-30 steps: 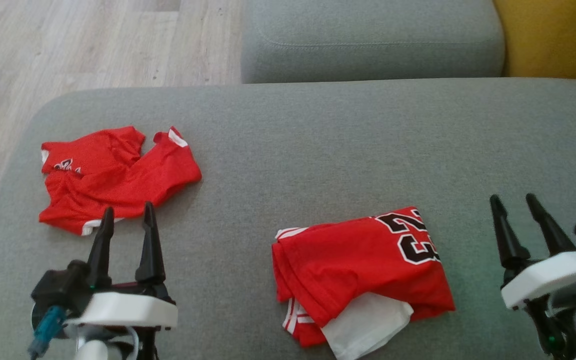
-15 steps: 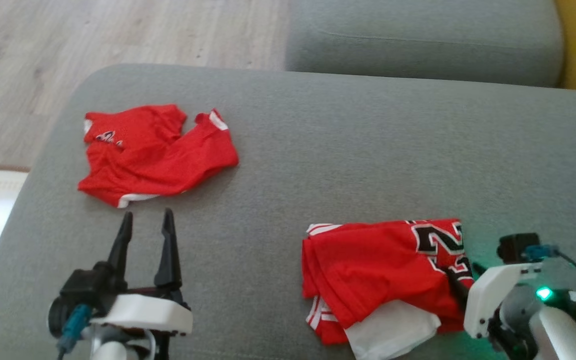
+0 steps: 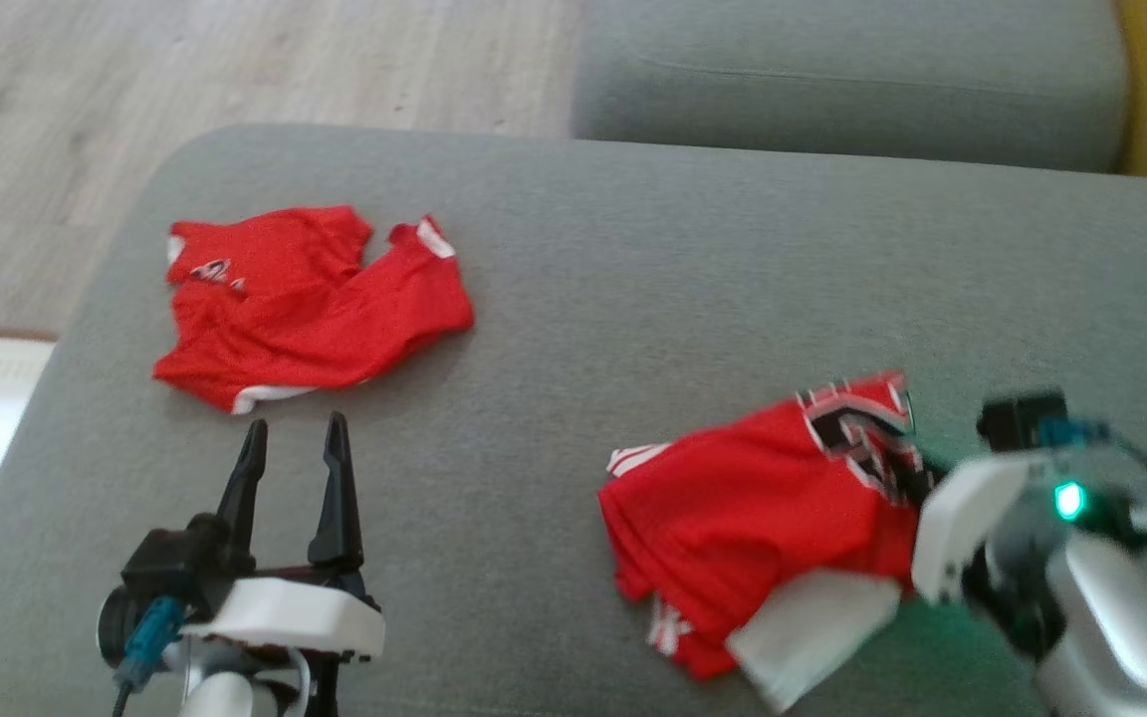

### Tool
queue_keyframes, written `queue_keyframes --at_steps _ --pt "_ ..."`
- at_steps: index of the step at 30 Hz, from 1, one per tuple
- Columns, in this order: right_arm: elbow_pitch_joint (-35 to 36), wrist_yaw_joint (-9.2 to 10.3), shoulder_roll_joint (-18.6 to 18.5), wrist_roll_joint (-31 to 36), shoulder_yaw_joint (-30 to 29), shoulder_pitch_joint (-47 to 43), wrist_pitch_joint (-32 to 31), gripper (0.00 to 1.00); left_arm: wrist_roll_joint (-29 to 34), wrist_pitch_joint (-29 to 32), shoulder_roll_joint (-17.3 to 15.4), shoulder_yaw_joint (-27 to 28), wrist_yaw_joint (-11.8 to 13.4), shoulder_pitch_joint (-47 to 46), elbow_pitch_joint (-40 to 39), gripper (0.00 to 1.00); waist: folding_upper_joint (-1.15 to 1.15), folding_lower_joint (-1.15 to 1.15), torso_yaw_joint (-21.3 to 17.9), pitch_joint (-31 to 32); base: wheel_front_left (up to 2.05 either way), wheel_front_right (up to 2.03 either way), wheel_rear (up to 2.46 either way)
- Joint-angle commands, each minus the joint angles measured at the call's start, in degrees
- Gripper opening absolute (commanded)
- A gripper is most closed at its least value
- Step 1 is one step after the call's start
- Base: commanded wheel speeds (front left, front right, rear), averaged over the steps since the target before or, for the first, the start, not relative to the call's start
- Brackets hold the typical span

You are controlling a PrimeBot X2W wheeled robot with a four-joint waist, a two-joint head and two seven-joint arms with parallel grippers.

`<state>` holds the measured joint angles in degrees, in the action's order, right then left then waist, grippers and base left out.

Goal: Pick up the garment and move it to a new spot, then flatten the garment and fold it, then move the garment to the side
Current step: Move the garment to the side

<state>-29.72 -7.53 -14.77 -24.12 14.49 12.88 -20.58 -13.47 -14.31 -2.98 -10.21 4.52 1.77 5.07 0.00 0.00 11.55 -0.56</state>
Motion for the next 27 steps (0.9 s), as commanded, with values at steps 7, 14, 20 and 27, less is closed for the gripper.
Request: queue_keyframes --at_steps 7,14,20,27 --pt "8.2 0.04 -7.7 -1.9 10.1 14.8 -1.7 0.00 -1.6 -0.7 0.1 0.6 -0.2 -3.6 -2.9 1.00 0.00 0.00 -8.5 0.6 0.00 0.00 0.00" --pt "13.6 0.04 -10.4 -9.0 14.3 21.6 -7.3 0.00 -2.7 -0.7 0.1 -0.2 0.1 -4.6 -3.0 1.00 0.00 0.00 -13.8 0.0 0.00 0.00 0.00" --pt "18.1 0.04 -11.6 -12.5 17.4 26.2 -10.5 0.00 -3.1 -0.7 0.1 -0.4 0.1 -5.6 -2.9 1.00 0.00 0.00 -18.0 -1.1 0.00 0.00 0.00" --pt "18.3 0.04 -12.7 -13.4 17.9 30.3 -11.7 0.00 -2.2 -0.7 0.1 -0.6 0.0 -7.5 -3.8 1.00 0.00 0.00 -22.4 -4.7 0.00 0.00 0.00"
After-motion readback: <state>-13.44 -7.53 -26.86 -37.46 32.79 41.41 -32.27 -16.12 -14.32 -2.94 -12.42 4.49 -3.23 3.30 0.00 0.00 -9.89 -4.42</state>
